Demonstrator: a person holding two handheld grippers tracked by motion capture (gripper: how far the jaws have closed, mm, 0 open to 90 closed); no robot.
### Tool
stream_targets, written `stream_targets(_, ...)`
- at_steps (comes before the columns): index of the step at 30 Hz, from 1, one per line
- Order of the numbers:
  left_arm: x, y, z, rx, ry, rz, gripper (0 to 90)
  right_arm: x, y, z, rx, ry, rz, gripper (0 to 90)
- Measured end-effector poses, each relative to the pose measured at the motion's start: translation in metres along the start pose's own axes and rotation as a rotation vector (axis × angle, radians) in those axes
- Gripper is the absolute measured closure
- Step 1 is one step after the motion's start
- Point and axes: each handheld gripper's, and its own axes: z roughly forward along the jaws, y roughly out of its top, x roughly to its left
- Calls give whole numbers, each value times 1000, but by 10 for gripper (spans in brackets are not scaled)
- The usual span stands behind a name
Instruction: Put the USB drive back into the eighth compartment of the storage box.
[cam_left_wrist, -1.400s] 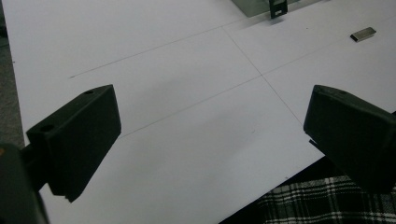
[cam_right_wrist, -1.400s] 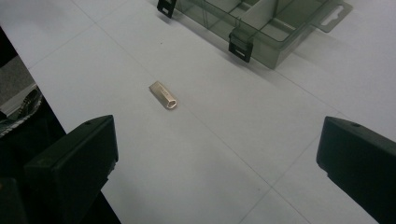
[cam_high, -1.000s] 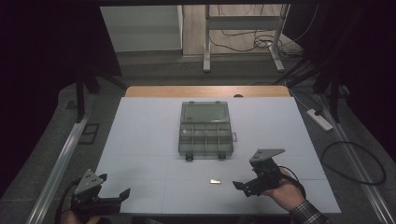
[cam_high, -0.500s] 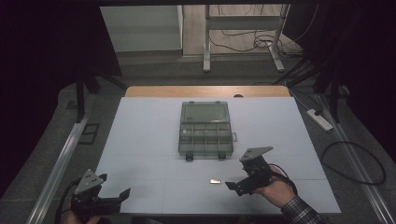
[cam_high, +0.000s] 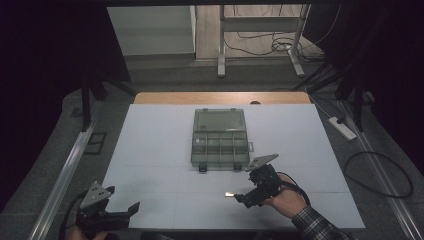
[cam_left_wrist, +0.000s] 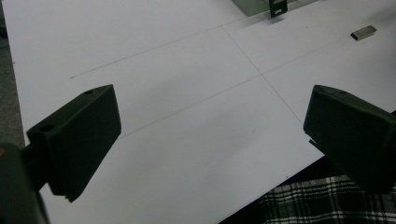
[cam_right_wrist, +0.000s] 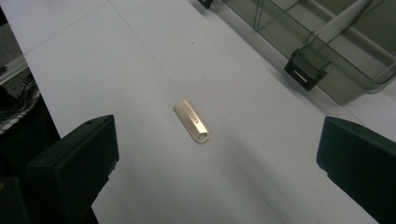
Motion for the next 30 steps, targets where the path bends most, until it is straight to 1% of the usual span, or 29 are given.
stream_targets(11, 0, 0, 0, 1, -1, 3, 43, 8, 10, 11, 43, -7, -7, 0)
stream_targets(19, 0, 0, 0, 0, -2, 3, 43, 10, 15, 20, 74, -17, -39, 0)
stream_targets(25, 0, 0, 0, 0, -1, 3, 43, 10, 17, 28, 116, -28, -49, 0)
stream_targets(30, 0, 0, 0, 1, -1, 3, 43, 11, 18, 35, 143, -34, -68, 0)
